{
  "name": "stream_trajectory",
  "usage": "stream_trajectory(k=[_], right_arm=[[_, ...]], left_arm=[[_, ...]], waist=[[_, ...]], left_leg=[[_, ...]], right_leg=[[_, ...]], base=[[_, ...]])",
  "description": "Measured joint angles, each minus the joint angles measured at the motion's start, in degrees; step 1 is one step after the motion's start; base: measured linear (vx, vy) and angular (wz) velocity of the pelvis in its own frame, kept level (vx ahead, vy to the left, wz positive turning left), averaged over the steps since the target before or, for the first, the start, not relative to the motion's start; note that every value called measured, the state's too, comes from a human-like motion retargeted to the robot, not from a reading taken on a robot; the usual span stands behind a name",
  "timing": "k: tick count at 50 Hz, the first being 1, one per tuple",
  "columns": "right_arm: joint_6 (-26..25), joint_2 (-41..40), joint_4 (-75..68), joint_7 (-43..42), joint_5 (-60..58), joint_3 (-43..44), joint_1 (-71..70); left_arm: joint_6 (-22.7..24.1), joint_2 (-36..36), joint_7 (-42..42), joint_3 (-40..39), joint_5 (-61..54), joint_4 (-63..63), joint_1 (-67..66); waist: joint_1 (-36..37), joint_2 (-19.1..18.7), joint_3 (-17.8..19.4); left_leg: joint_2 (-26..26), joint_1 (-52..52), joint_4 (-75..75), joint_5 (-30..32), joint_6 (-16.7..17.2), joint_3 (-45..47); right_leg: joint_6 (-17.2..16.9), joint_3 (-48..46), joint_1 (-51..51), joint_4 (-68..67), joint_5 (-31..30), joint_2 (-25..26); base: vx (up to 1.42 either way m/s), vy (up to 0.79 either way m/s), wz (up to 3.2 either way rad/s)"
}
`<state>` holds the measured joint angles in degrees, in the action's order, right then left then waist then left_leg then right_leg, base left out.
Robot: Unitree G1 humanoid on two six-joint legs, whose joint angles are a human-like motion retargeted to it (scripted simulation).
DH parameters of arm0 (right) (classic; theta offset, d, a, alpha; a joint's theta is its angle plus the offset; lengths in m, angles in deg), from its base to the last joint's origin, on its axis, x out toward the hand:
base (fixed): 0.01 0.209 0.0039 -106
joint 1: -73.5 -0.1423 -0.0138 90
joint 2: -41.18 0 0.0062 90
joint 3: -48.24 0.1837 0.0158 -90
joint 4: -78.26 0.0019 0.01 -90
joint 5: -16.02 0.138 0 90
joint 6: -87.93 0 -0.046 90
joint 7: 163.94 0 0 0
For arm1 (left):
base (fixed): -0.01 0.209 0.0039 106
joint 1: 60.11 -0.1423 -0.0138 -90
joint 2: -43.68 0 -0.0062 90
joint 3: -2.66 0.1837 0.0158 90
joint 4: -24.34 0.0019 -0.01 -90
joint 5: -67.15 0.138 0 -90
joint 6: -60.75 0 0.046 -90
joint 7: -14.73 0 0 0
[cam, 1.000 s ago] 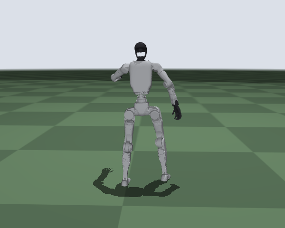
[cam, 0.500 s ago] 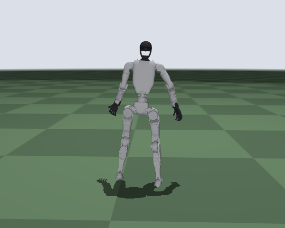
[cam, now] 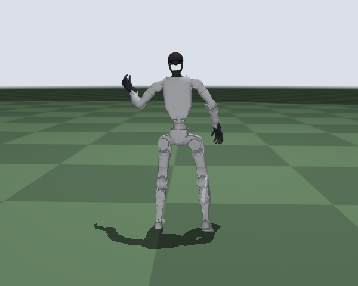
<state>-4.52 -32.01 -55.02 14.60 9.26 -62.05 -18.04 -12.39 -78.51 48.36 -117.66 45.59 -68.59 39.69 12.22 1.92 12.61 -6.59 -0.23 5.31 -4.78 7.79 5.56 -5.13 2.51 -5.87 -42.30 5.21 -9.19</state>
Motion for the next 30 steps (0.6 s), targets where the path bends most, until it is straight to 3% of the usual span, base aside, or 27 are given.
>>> stream_trajectory(k=[5, 7, 9, 12, 15, 18, 20, 24, 30], right_arm=[[0.45, 0.97, -1.46, 3.47, -4.05, -1.08, 3.46], [-0.26, 1.95, -2.68, 11.26, -4.47, -1.60, 4.48], [0.19, 1.94, -4.14, 4.15, -3.11, -1.95, 5.01], [0.05, 1.61, -7.00, 2.84, -0.45, -3.01, 5.57], [0.16, 0.50, -9.50, 1.53, 1.17, -3.62, 6.28], [0.58, -0.53, -10.57, 1.62, 1.19, -3.57, 7.17], [1.00, -0.85, -10.44, 1.77, 0.95, -3.01, 7.66], [2.44, -0.49, -8.72, -0.36, 0.70, -1.24, 8.22], [2.39, 0.60, -7.27, -5.09, -2.12, -1.45, 7.31]], left_arm=[[-11.52, -8.06, -6.41, 14.63, 23.06, 0.47, 14.94], [-15.60, -8.81, -12.32, 23.82, 31.11, 3.95, 20.68], [-15.66, -9.35, -12.77, 32.19, 34.59, 8.25, 27.83], [-16.33, -6.40, -16.80, 47.37, 38.91, 19.38, 37.28], [-16.22, 0.07, -20.32, 62.10, 43.93, 34.64, 44.15], [-16.19, 8.24, -23.87, 71.38, 49.80, 50.72, 44.81], [-16.34, 13.54, -24.81, 72.85, 52.03, 60.12, 42.33], [-16.12, 20.73, -19.64, 65.05, 48.17, 70.22, 33.28], [-11.81, 26.06, -10.14, 50.69, 25.60, 63.84, 14.88]], waist=[[-6.01, -1.89, -0.56], [-8.34, -2.49, -0.58], [-9.70, -2.33, -0.27], [-12.72, -1.47, 0.46], [-16.16, -0.13, 1.48], [-19.60, 0.27, 1.69], [-21.63, 0.06, 1.40], [-23.37, -1.25, 0.91], [-20.25, -2.41, 0.85]], left_leg=[[-1.25, 1.35, 0.32, -1.81, 0.73, -2.21], [-1.20, 1.96, -0.10, -2.41, 1.38, -2.90], [-0.47, 2.60, -1.07, -2.52, 1.34, -3.25], [1.34, 3.69, -1.83, -3.32, 1.45, -4.71], [3.27, 5.30, -2.00, -4.72, 1.57, -7.10], [3.82, 6.81, -1.84, -6.27, 1.82, -9.34], [3.90, 7.38, -1.08, -7.32, 1.74, -10.43], [3.76, 6.19, 5.76, -9.34, 0.87, -10.76], [4.00, -1.69, 28.38, -5.18, 0.28, -8.61]], right_leg=[[1.11, -6.28, -6.12, -1.71, 1.41, 0.64], [0.16, -7.61, -7.51, 3.22, 0.31, 1.01], [-1.42, -8.30, -8.48, 10.54, -1.86, 0.88], [-3.97, -9.28, -7.99, 24.10, -6.86, 0.04], [-7.42, -9.62, -6.06, 36.11, -10.69, -0.84], [-9.17, -10.05, -4.27, 40.78, -10.10, -0.89], [-8.99, -10.72, -3.11, 41.30, -10.79, -1.04], [-7.78, -11.70, -1.27, 39.91, -10.90, -1.19], [-6.31, -9.60, 0.54, 34.18, -4.45, -0.32]], base=[[0.27, 0.14, 0.42], [0.26, 0.09, 0.32], [0.26, 0.06, 0.29], [0.29, 0.01, 0.55], [0.35, -0.06, 0.80], [0.40, -0.12, 0.73], [0.43, -0.16, 0.49], [0.44, -0.20, 0.10], [0.44, -0.21, -0.37]])
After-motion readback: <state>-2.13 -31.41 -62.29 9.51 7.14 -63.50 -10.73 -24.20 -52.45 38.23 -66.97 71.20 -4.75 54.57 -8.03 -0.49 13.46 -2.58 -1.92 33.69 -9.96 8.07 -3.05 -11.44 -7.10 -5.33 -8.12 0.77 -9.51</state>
